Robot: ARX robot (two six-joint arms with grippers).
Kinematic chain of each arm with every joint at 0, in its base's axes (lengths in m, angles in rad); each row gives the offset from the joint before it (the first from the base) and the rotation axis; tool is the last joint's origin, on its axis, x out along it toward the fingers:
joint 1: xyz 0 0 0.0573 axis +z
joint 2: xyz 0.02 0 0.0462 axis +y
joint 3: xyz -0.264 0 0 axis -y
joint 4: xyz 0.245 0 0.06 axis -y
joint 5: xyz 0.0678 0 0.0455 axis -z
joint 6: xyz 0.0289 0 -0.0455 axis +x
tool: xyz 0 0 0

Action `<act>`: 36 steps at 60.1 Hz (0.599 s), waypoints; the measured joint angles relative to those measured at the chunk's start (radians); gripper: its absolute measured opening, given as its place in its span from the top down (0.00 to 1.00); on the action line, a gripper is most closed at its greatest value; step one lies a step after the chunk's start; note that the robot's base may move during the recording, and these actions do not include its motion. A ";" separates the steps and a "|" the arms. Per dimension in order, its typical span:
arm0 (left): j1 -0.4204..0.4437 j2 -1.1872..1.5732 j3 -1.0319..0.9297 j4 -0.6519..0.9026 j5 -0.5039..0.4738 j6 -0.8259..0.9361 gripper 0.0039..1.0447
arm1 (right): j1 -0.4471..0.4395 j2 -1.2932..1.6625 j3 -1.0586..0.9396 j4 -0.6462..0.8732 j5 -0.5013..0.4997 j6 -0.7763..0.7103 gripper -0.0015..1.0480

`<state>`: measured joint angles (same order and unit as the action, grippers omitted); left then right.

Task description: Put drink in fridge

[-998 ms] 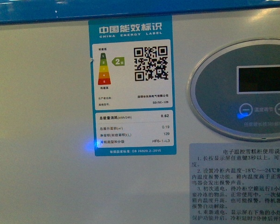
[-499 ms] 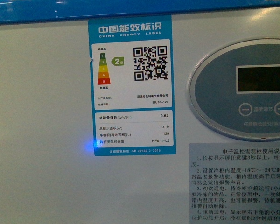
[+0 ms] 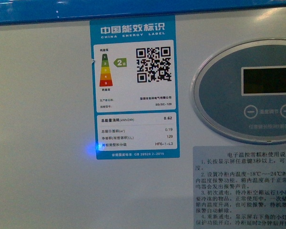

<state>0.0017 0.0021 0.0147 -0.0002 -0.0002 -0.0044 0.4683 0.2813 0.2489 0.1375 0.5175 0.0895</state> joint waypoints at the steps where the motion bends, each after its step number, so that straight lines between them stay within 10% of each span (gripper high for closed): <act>1: 0.000 0.000 0.000 0.000 0.000 0.000 0.08 | 0.000 0.000 0.000 0.000 0.000 0.000 0.65; 36: 0.000 0.000 0.000 0.000 0.000 0.000 0.08 | 0.000 0.000 -0.004 0.000 -0.001 0.000 0.65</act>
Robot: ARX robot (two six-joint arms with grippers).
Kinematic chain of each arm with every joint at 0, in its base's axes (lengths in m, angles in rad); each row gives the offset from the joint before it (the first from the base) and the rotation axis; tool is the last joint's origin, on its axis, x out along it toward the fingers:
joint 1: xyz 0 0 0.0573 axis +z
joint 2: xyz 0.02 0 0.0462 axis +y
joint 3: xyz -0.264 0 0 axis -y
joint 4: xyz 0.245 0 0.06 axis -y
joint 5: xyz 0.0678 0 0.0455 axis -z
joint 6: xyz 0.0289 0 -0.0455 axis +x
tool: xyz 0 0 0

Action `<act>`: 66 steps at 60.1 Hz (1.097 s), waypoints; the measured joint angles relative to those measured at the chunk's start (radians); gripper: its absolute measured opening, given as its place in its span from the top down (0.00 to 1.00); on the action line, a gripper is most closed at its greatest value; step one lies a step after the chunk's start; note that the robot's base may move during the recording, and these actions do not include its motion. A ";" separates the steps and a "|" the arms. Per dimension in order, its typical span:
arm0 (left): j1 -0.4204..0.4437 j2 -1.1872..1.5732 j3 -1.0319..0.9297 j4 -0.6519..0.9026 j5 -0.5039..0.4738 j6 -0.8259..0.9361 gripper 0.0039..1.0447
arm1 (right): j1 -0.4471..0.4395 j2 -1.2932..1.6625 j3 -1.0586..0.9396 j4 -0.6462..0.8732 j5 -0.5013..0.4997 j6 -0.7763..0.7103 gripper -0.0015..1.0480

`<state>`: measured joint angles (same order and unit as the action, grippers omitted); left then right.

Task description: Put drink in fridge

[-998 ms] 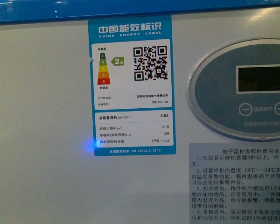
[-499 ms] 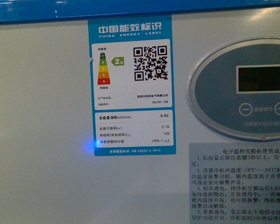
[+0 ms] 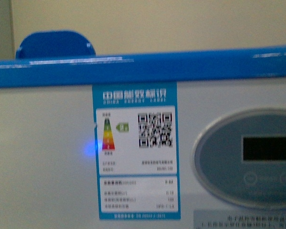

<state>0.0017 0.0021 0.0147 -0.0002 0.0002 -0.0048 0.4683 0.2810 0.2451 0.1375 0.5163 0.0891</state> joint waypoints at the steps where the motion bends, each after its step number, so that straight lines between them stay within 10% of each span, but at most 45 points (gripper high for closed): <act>1: 0.000 0.000 0.000 0.000 0.000 0.000 0.08 | 0.000 0.000 0.000 0.000 0.000 0.000 0.65; 66: 0.000 0.000 0.000 0.000 0.000 0.000 0.08 | 0.000 0.000 0.000 0.000 0.001 0.000 0.65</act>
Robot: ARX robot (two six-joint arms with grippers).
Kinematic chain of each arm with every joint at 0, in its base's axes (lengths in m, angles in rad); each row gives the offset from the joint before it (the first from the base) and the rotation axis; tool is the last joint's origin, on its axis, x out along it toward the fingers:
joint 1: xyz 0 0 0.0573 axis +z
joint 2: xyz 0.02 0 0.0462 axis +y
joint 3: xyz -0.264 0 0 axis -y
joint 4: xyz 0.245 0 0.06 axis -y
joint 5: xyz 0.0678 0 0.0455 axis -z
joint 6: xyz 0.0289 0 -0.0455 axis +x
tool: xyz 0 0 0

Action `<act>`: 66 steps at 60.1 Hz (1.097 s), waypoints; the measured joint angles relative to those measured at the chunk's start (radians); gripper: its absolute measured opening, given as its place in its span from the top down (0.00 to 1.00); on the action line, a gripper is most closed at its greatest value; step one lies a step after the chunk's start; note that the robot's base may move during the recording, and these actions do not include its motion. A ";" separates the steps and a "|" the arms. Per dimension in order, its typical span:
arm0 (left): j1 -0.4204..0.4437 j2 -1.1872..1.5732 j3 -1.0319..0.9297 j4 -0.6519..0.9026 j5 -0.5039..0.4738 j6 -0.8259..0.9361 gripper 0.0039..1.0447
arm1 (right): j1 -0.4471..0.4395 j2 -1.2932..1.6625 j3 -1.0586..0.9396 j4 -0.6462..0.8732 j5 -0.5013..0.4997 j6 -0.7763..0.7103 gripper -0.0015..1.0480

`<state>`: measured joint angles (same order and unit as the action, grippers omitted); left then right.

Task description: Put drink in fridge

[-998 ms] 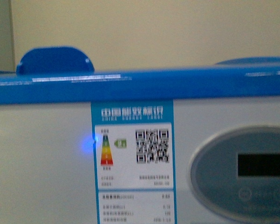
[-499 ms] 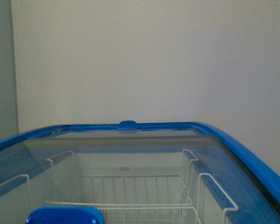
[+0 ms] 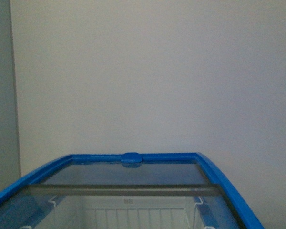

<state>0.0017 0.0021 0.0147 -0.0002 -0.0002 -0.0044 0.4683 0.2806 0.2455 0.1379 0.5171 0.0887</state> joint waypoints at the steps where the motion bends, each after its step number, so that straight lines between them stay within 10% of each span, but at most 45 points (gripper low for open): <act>1: 0.000 0.000 0.000 0.000 0.000 0.000 0.08 | 0.000 0.000 0.000 0.000 0.000 0.000 0.65; 18: 0.052 0.187 0.078 -0.109 0.140 -0.110 0.08 | 0.000 0.000 0.000 0.001 0.000 0.000 0.65; 44: 0.219 1.104 0.345 0.573 0.673 0.439 0.08 | 0.000 0.000 0.000 0.001 0.000 0.000 0.65; 57: 0.203 1.282 0.489 0.428 0.972 0.799 0.08 | 0.000 0.000 0.000 0.001 -0.001 0.000 0.65; 66: 0.159 1.381 0.592 0.104 0.998 1.115 0.08 | 0.000 0.000 0.000 0.001 0.000 0.000 0.65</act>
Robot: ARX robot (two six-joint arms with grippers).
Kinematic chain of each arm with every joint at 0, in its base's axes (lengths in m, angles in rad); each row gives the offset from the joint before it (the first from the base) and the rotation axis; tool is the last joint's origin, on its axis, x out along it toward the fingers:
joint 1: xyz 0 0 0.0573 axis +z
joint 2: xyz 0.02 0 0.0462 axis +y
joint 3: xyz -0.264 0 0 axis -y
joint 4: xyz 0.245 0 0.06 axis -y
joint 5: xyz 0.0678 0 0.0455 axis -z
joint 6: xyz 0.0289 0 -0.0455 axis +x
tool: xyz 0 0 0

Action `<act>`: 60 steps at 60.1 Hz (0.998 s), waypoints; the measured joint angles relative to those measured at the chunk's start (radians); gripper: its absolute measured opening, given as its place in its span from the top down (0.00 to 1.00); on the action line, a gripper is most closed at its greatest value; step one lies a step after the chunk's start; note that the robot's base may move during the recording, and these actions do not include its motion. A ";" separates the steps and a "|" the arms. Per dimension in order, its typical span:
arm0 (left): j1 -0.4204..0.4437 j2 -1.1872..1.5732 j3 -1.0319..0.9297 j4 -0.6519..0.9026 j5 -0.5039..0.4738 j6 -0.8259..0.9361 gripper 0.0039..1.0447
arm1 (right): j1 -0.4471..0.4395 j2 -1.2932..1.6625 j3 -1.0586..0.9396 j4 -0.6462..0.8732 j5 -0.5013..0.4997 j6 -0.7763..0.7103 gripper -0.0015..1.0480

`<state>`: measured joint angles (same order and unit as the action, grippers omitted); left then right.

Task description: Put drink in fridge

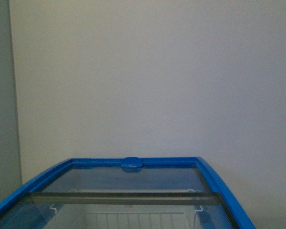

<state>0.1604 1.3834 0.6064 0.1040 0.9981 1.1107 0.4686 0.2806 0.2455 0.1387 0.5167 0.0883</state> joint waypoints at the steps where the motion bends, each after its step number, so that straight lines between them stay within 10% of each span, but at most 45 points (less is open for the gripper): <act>1: -0.007 0.011 0.011 -0.045 -0.003 0.036 0.08 | 0.000 0.000 0.000 0.000 0.000 0.000 0.65; 14: -0.073 0.068 0.078 -0.246 -0.012 0.259 0.08 | 0.000 0.000 0.000 0.000 0.000 0.000 0.65; 60: -0.260 0.348 0.261 0.046 -0.203 0.239 0.07 | 0.000 0.000 0.000 0.000 0.001 0.000 0.65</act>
<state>-0.0994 1.7313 0.8677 0.1497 0.7952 1.3499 0.4686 0.2806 0.2455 0.1387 0.5175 0.0887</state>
